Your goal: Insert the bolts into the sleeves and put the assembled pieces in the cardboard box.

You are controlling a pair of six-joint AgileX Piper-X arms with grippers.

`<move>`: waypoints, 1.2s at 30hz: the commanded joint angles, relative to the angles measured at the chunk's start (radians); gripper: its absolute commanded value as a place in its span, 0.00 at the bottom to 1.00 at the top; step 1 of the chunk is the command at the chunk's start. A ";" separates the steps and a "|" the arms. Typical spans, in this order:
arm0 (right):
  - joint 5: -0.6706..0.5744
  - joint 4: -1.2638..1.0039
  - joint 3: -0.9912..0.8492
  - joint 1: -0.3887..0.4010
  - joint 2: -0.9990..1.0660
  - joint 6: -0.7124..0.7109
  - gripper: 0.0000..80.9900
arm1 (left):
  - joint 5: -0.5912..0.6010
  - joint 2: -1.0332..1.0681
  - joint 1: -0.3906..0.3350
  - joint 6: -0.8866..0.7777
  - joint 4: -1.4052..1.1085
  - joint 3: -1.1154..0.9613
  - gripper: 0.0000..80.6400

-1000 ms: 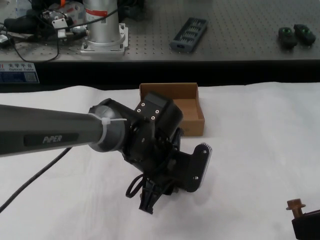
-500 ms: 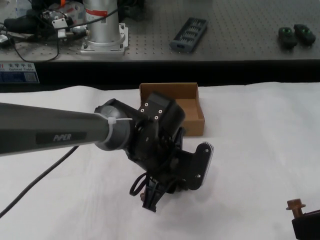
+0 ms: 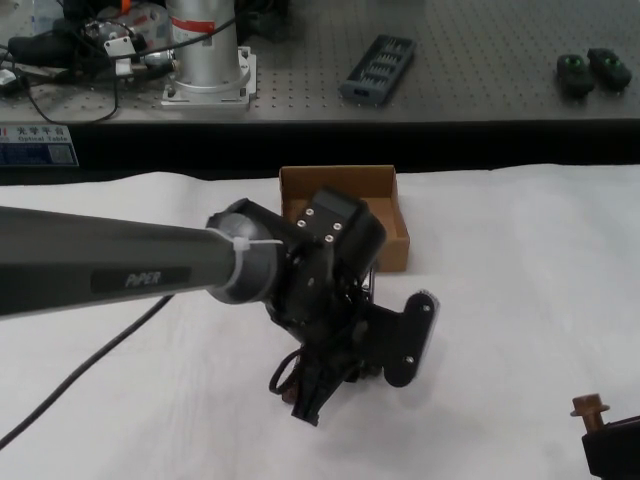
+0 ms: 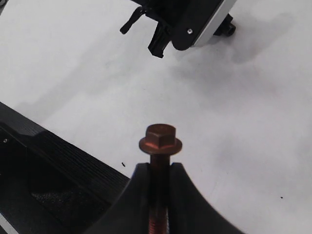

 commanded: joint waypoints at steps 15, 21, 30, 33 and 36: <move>0.003 -0.030 -0.001 0.004 -0.009 0.004 0.02 | -0.150 -0.332 -0.077 -0.787 0.360 -0.005 0.01; 0.003 -0.183 -0.001 0.004 -0.009 0.090 0.02 | 0.004 -0.497 -0.077 -1.067 0.436 -0.002 0.01; 0.003 -0.489 -0.001 0.004 0.034 0.225 0.02 | 0.136 -0.675 -0.077 -1.200 0.439 0.050 0.01; 0.003 -0.556 -0.001 0.004 0.055 0.272 0.02 | 0.168 -0.737 -0.077 -1.239 0.432 0.130 0.01; 0.003 -0.604 -0.001 0.004 0.078 0.293 0.02 | 0.185 -0.811 -0.077 -1.287 0.388 0.211 0.01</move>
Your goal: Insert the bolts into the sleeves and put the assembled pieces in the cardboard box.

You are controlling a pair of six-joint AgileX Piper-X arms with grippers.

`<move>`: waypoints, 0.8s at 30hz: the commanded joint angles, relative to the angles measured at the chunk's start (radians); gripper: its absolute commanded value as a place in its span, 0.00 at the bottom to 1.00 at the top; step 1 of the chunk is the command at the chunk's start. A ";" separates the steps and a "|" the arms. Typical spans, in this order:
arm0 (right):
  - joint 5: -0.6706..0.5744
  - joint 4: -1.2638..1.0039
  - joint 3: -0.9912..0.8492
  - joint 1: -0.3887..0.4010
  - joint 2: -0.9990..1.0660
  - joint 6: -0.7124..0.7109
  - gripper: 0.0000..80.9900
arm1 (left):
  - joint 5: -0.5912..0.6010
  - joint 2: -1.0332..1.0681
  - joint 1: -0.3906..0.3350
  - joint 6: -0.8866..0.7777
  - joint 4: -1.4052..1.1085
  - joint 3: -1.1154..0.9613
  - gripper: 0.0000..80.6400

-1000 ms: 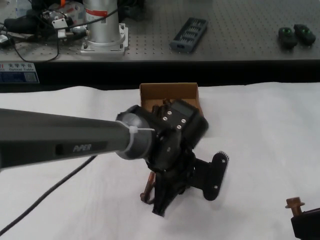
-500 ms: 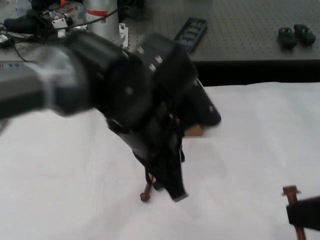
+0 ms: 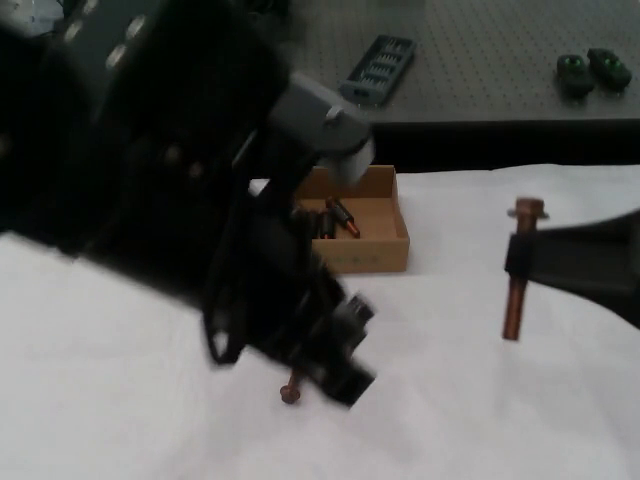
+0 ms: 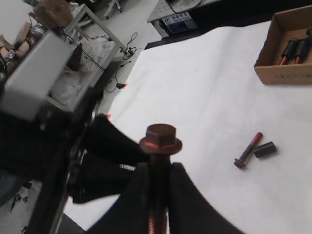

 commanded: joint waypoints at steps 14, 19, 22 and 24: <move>-0.037 -0.246 -0.003 0.004 0.129 0.080 0.02 | 0.225 -0.200 -0.004 -0.216 -0.420 0.200 0.01; -0.047 -0.284 -0.003 0.004 0.135 0.088 0.02 | 0.225 -0.200 -0.004 -0.216 -0.421 0.200 0.01; -0.047 -0.290 -0.003 0.004 0.135 0.087 0.02 | 0.225 -0.200 -0.004 -0.216 -0.426 0.200 0.01; -0.047 -0.290 -0.003 0.004 0.135 0.087 0.02 | 0.225 -0.200 -0.004 -0.216 -0.437 0.200 0.01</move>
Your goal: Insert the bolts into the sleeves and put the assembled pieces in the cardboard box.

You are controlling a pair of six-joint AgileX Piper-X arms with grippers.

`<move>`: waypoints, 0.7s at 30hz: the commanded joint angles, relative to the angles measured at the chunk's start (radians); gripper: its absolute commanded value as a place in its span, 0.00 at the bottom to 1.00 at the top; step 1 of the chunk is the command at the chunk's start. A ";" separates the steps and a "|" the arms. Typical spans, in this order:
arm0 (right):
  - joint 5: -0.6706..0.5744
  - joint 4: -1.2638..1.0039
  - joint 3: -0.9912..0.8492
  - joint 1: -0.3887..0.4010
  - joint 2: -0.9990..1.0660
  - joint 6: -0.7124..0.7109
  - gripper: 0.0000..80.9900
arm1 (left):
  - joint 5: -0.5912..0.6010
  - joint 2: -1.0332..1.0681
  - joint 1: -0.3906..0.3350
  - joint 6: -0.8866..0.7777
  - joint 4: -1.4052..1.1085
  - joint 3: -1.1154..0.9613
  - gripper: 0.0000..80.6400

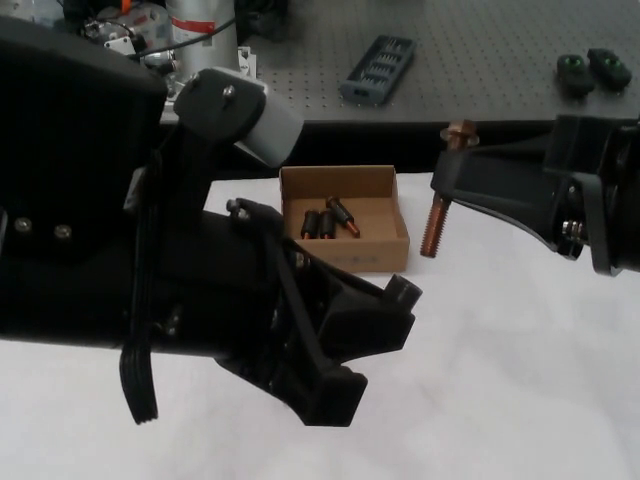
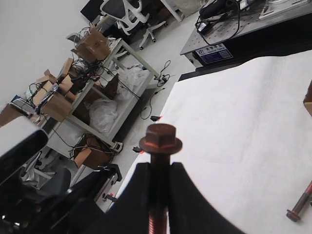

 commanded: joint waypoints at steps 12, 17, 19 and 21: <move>-0.011 -0.025 -0.003 0.004 0.002 0.005 0.02 | 0.010 -0.011 -0.004 -0.049 -0.101 -0.005 0.01; -0.008 -0.025 -0.003 0.004 0.002 0.005 0.02 | 0.010 -0.011 -0.004 -0.049 -0.101 -0.005 0.01; -0.007 -0.025 -0.003 0.004 0.002 0.016 0.02 | 0.010 -0.011 -0.004 -0.049 -0.101 -0.005 0.01; -0.007 -0.025 -0.003 0.004 0.002 0.040 0.02 | 0.002 -0.011 -0.004 -0.049 -0.101 -0.005 0.01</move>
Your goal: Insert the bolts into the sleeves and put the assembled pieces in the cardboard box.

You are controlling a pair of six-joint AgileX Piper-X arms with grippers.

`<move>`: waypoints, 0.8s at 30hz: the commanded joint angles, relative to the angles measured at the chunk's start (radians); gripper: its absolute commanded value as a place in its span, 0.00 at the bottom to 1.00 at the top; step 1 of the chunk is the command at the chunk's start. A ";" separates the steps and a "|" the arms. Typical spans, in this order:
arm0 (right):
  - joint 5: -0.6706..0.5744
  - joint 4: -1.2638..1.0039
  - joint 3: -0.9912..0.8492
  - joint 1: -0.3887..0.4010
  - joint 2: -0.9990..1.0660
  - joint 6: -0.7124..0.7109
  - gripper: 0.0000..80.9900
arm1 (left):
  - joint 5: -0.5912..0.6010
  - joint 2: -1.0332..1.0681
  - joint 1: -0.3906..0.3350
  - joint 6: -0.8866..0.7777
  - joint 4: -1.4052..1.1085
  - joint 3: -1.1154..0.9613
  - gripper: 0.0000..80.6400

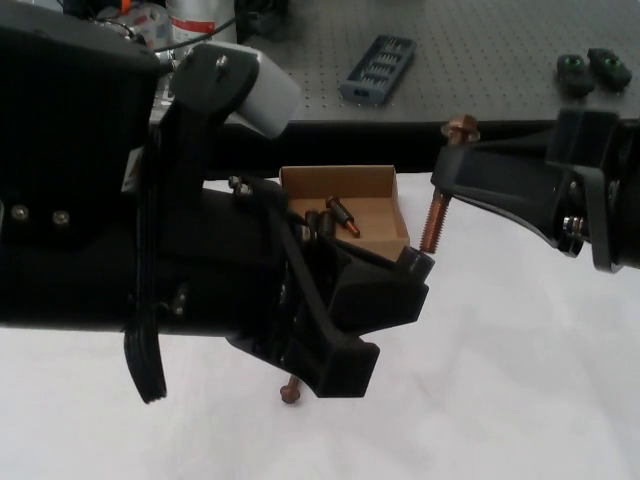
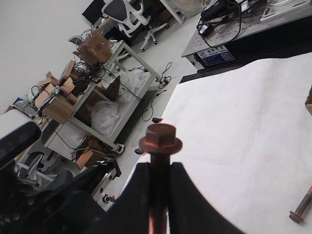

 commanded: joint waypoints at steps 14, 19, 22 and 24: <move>0.038 -0.018 -0.003 0.004 0.002 0.074 0.02 | 0.002 -0.011 -0.004 -0.008 -0.029 -0.005 0.01; 0.058 -0.018 -0.003 0.004 0.002 0.056 0.02 | 0.002 -0.011 -0.004 -0.008 -0.038 -0.005 0.01; 0.071 -0.026 -0.003 0.025 0.002 0.056 0.02 | 0.002 -0.011 -0.004 -0.008 -0.059 -0.005 0.01; 0.096 -0.026 -0.003 0.055 0.002 0.056 0.02 | 0.002 -0.011 -0.004 -0.008 -0.059 -0.005 0.01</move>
